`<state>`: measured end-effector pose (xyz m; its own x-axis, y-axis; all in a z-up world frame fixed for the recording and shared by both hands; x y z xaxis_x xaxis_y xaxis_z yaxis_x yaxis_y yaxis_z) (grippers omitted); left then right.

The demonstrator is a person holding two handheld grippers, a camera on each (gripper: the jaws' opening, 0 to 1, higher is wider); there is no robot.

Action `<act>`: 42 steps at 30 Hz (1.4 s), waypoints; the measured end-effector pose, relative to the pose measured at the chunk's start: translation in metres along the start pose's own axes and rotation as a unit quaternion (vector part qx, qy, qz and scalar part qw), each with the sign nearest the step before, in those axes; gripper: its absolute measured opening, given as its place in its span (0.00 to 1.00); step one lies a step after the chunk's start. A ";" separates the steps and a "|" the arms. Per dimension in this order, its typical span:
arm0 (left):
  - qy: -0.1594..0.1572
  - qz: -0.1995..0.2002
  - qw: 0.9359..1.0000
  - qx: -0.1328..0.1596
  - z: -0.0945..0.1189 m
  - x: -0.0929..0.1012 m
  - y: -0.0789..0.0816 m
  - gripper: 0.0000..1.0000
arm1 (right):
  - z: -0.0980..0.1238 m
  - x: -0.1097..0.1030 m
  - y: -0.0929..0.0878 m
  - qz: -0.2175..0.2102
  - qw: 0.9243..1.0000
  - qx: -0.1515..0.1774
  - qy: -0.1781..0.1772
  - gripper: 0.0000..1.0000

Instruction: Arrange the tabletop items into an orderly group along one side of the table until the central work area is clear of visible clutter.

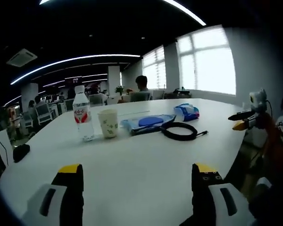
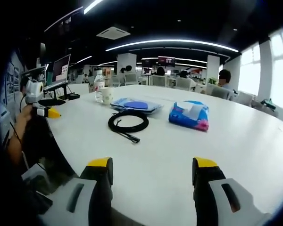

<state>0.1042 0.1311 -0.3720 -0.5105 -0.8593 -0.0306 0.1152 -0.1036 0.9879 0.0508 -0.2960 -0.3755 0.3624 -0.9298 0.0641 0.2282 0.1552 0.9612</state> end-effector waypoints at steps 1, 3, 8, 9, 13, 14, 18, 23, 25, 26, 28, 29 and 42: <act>-0.005 0.008 1.000 0.003 0.000 0.001 0.000 0.96 | 0.000 0.000 -0.001 0.001 1.000 -0.002 -0.002 0.66; -0.009 0.012 1.000 0.010 0.001 0.001 0.001 0.97 | 0.000 0.001 -0.002 0.004 1.000 -0.006 -0.005 0.66; -0.003 0.007 1.000 0.003 0.001 0.001 0.000 1.00 | -0.001 0.002 -0.005 -0.003 1.000 -0.009 -0.007 0.66; -0.003 0.007 1.000 0.005 0.002 0.001 0.000 1.00 | -0.001 0.002 -0.006 -0.003 1.000 -0.010 -0.008 0.65; -0.009 0.012 1.000 0.008 0.002 0.001 -0.001 1.00 | 0.000 0.000 -0.007 0.003 1.000 -0.014 -0.010 0.65; -0.011 0.014 1.000 0.008 0.002 0.002 -0.001 1.00 | 0.000 -0.001 -0.007 0.003 1.000 -0.014 -0.009 0.65; -0.013 0.014 1.000 0.003 0.001 0.004 -0.002 1.00 | 0.000 -0.002 -0.005 0.005 1.000 -0.009 -0.007 0.65; -0.025 0.019 0.999 0.006 0.001 0.007 -0.001 1.00 | -0.001 -0.001 -0.002 0.014 1.000 -0.003 -0.007 0.65; -0.024 0.021 0.999 0.002 0.001 0.007 0.000 1.00 | -0.003 -0.003 -0.001 0.012 1.000 -0.001 -0.003 0.65; -0.023 0.019 1.000 0.002 0.002 0.007 0.001 1.00 | -0.005 -0.004 -0.001 0.011 1.000 -0.002 0.001 0.65; -0.021 0.015 1.000 0.003 0.004 0.007 0.004 1.00 | -0.008 -0.008 -0.001 0.011 1.000 -0.004 0.005 0.65; -0.022 0.015 1.000 0.007 0.005 0.007 0.005 1.00 | -0.009 -0.009 0.000 0.013 1.000 -0.006 0.006 0.65; -0.036 0.001 0.999 0.021 0.007 0.013 0.007 1.00 | -0.004 -0.018 0.010 0.020 1.000 0.004 0.011 0.65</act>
<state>0.0919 0.1226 -0.3648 -0.5710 -0.8207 -0.0194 0.0809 -0.0798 0.9935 0.0501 -0.2762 -0.3682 0.3902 -0.9155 0.0979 0.2055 0.1903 0.9600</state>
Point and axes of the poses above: the point that each gripper's makers call its tool centre point, and the gripper's own axes: z roughly backward along the fingers, x roughly to its right, y roughly out of its top, the point moved 8 cm from there along z, roughly backward along the fingers, and after that the axes turned 7 degrees about x, right-handed, at the moved point
